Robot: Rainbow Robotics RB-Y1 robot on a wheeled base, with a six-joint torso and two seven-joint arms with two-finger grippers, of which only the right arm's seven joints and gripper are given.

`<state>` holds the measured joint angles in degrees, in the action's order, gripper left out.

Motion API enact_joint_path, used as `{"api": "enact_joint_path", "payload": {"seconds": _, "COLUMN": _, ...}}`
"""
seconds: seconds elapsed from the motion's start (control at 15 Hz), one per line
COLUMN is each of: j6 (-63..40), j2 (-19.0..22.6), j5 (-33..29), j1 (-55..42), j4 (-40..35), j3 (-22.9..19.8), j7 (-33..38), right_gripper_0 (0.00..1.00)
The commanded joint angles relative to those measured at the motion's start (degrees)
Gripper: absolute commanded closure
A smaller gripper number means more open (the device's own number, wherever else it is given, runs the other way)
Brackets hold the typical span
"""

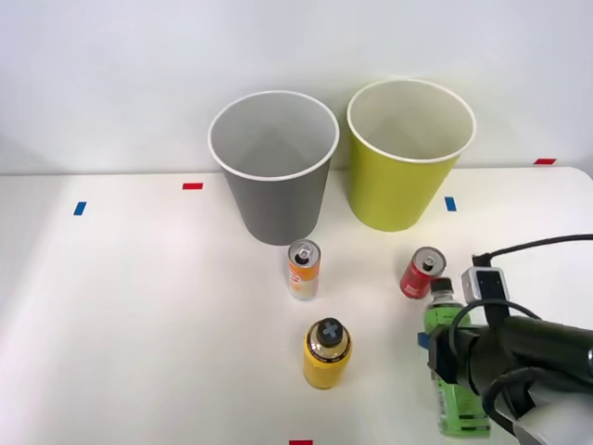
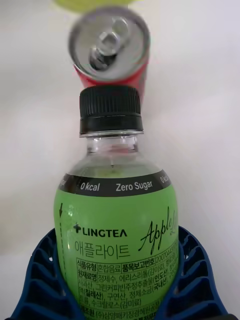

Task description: Put cans in the gray bin, plastic bottles in the light green bin

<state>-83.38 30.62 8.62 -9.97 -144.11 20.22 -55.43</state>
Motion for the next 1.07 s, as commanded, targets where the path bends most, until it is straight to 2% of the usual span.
{"api": "enact_joint_path", "payload": {"seconds": 0.07, "j6": 8.32, "j2": -0.56, "j5": -2.46, "j1": -2.07, "j4": -1.53, "j3": -0.44, "j7": -2.23, "right_gripper_0": 1.00}}
{"api": "enact_joint_path", "payload": {"seconds": 0.47, "j6": 15.71, "j2": -1.53, "j5": -8.26, "j1": -6.47, "j4": -5.89, "j3": -1.06, "j7": -6.10, "right_gripper_0": 1.00}}
{"api": "enact_joint_path", "payload": {"seconds": 0.8, "j6": 25.90, "j2": -6.80, "j5": -8.97, "j1": -8.05, "j4": -5.89, "j3": -0.97, "j7": -7.41, "right_gripper_0": 1.00}}
{"api": "enact_joint_path", "payload": {"seconds": 1.07, "j6": 36.89, "j2": -10.93, "j5": -7.21, "j1": -7.61, "j4": -5.89, "j3": -2.20, "j7": -7.59, "right_gripper_0": 1.00}}
